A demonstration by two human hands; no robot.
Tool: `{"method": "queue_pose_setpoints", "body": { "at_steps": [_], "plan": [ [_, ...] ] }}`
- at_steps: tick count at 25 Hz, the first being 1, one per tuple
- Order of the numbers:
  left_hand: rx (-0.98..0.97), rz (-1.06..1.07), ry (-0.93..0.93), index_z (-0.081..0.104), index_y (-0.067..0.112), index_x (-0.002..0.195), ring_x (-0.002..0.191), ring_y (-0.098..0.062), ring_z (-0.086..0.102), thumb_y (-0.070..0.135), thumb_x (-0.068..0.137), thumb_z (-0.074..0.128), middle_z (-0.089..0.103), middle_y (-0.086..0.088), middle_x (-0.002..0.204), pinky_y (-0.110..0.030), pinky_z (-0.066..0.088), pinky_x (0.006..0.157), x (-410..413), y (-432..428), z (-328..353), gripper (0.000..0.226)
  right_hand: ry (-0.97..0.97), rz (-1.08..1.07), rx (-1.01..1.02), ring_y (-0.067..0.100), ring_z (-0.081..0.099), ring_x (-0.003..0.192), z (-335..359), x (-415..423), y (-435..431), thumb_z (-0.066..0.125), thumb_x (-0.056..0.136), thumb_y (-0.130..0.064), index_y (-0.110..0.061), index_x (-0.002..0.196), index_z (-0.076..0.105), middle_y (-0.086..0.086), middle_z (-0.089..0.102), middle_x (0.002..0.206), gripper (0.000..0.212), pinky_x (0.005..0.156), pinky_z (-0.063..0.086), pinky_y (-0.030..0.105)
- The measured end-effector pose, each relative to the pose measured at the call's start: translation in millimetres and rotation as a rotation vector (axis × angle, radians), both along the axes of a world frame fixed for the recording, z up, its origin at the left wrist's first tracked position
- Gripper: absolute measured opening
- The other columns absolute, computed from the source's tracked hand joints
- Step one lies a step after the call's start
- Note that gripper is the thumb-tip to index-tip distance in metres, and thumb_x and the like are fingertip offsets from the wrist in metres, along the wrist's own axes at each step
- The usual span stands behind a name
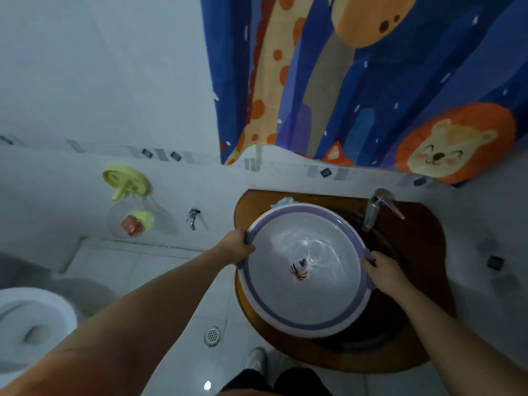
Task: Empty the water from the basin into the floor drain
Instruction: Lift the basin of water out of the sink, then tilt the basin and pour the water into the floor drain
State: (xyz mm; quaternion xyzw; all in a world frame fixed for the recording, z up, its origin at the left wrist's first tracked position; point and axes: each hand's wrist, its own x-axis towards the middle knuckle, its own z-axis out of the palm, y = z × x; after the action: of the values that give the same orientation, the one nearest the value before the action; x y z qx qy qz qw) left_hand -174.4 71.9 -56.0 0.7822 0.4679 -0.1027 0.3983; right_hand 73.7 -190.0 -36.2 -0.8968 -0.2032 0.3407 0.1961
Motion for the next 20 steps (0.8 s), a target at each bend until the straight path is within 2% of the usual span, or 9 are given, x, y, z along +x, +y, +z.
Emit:
{"method": "queue_pose_setpoints", "body": {
  "at_steps": [2,5,8,12,15,18,20],
  "plan": [
    [0.02,0.042,0.027,0.053,0.01,0.114,0.089,-0.021,0.055,0.024,0.086,0.064,0.06,-0.009,0.108,-0.029,0.046,0.068,-19,3,4,0.033,0.014,0.058,0.012,0.021,0.06,0.083,-3,-7,14,0.049,0.098,-0.024,-0.009,0.091,0.056,0.011,0.061,0.091,0.018,0.069,0.045,0.031],
    [0.033,0.151,0.043,0.053,0.007,0.116,0.089,-0.022,0.054,0.023,0.085,0.064,0.061,-0.013,0.114,-0.031,0.044,0.071,-52,2,6,0.037,-0.005,0.176,0.023,0.021,0.058,0.078,-2,-9,44,0.049,0.098,-0.024,-0.003,0.093,0.057,0.014,0.062,0.091,0.023,0.064,0.043,0.03],
    [0.031,0.298,0.02,0.052,0.005,0.114,0.09,-0.026,0.056,0.021,0.085,0.064,0.06,-0.015,0.112,-0.033,0.045,0.069,-89,-8,5,0.036,-0.004,0.313,0.026,0.021,0.052,0.071,0,-16,78,0.05,0.098,-0.024,0.002,0.089,0.054,0.015,0.056,0.083,0.027,0.06,0.038,0.03],
    [0.027,0.49,-0.008,0.051,0.01,0.107,0.087,-0.025,0.055,0.021,0.083,0.065,0.059,-0.012,0.105,-0.032,0.048,0.065,-138,-17,9,0.03,-0.034,0.502,0.045,0.019,0.044,0.061,3,-36,130,0.05,0.097,-0.024,-0.008,0.074,0.043,0.011,0.046,0.071,0.029,0.055,0.032,0.029],
    [0.018,0.647,-0.031,0.051,0.013,0.106,0.087,-0.027,0.06,0.023,0.082,0.066,0.058,-0.009,0.101,-0.036,0.056,0.066,-175,-20,10,0.03,-0.063,0.59,0.044,0.02,0.048,0.065,2,-62,165,0.05,0.097,-0.027,-0.003,0.081,0.052,0.012,0.052,0.075,0.028,0.054,0.032,0.027],
    [-0.039,0.789,-0.091,0.052,0.013,0.112,0.085,-0.027,0.065,0.022,0.082,0.069,0.061,-0.01,0.101,-0.033,0.058,0.055,-213,-20,10,0.035,-0.067,0.651,0.022,0.023,0.053,0.071,-4,-94,190,0.051,0.096,-0.03,-0.002,0.082,0.053,0.014,0.058,0.079,0.031,0.054,0.034,0.026],
    [-0.065,0.835,-0.116,0.053,0.013,0.113,0.083,-0.027,0.066,0.021,0.082,0.069,0.062,-0.011,0.103,-0.031,0.057,0.049,-240,-18,9,0.036,-0.02,0.659,0.021,0.024,0.056,0.073,-4,-119,207,0.05,0.096,-0.036,-0.002,0.09,0.057,0.018,0.062,0.085,0.036,0.058,0.042,0.03]
  ]
}}
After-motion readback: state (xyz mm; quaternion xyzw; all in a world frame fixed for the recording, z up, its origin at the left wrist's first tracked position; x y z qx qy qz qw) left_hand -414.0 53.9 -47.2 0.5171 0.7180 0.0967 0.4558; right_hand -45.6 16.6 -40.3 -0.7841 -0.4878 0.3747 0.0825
